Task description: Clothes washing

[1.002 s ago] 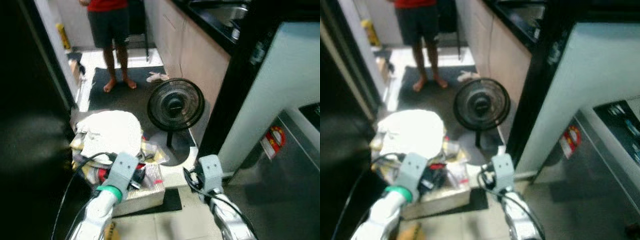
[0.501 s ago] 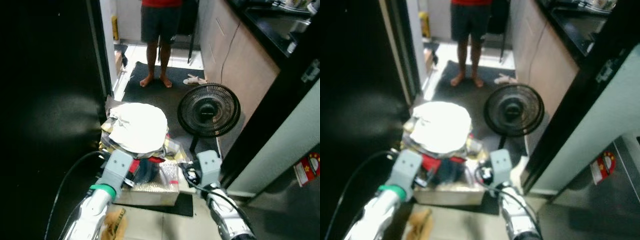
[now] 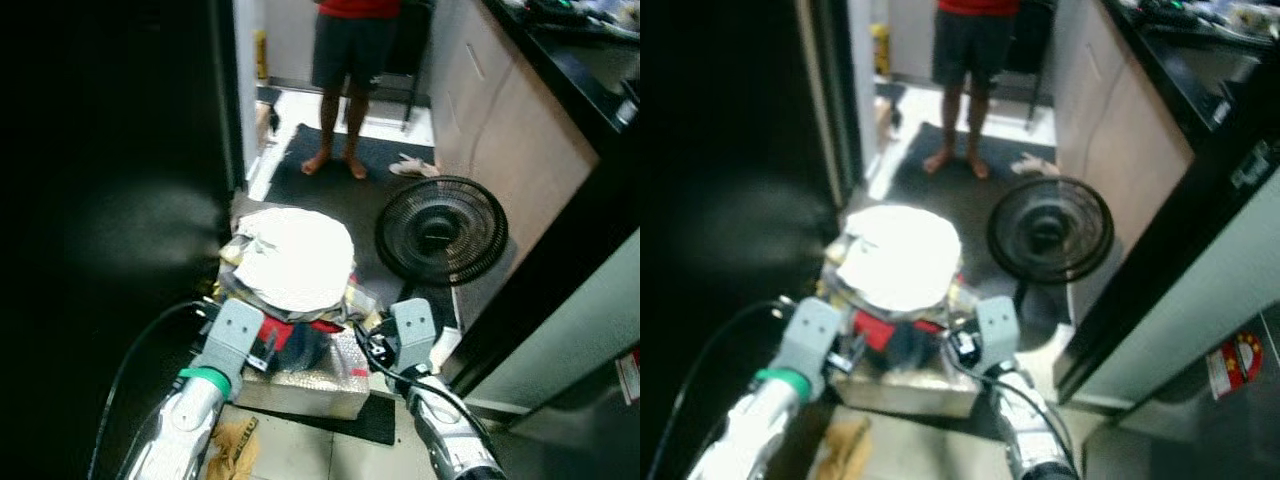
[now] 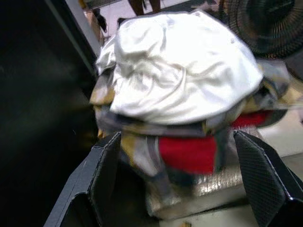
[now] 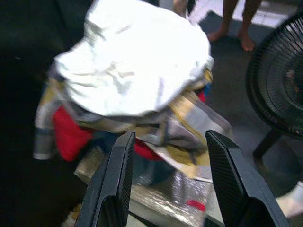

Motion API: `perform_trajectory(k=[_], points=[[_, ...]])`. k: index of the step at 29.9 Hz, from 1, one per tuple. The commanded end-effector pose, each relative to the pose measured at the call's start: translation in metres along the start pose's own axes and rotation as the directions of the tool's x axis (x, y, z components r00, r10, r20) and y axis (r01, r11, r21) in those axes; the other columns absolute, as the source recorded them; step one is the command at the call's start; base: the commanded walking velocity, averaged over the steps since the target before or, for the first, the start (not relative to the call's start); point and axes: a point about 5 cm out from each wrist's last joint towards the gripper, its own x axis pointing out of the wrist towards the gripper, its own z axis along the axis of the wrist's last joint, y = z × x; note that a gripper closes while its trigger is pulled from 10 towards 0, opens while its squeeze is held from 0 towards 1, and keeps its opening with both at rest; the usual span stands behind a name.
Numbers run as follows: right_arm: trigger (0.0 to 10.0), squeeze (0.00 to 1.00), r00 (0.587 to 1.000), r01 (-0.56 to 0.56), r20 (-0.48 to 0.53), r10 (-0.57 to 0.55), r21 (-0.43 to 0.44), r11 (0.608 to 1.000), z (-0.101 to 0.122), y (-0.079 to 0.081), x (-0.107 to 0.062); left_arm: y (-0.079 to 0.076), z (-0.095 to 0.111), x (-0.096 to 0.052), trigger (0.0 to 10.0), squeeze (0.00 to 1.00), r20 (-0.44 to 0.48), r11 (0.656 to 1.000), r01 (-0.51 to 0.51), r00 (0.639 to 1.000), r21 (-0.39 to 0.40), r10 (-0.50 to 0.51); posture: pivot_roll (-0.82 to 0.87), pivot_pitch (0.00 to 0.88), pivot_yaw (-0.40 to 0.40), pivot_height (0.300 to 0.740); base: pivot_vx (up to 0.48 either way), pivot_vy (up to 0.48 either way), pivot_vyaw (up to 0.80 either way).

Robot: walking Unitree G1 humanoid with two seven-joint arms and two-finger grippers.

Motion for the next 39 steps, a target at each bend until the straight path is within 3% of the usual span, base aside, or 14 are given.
perform_trajectory(k=[1,21,39], points=[[10.0,0.0,1.0,0.005,-0.005,-0.005,0.0,1.0,0.0,0.0,0.001,-0.002,-0.005,-0.003,10.0,0.0,-0.017,1.0,0.008,1.0,0.001,-0.008,0.06,0.077,-0.004,0.74,0.431,0.0,0.78],[10.0,0.0,1.0,0.006,0.018,-0.006,0.026,1.0,0.002,-0.001,0.001,-0.003,-0.007,-0.002,10.0,0.0,-0.027,1.0,0.002,1.0,-0.003,-0.002,0.06,0.079,-0.005,0.74,0.408,0.0,0.08],[10.0,0.0,0.999,-0.004,0.05,0.003,0.023,1.0,0.01,-0.004,0.003,-0.007,-0.005,0.001,10.0,0.0,-0.023,0.999,0.045,0.999,-0.022,-0.046,0.05,0.069,-0.005,0.74,0.0,0.0,0.0]])
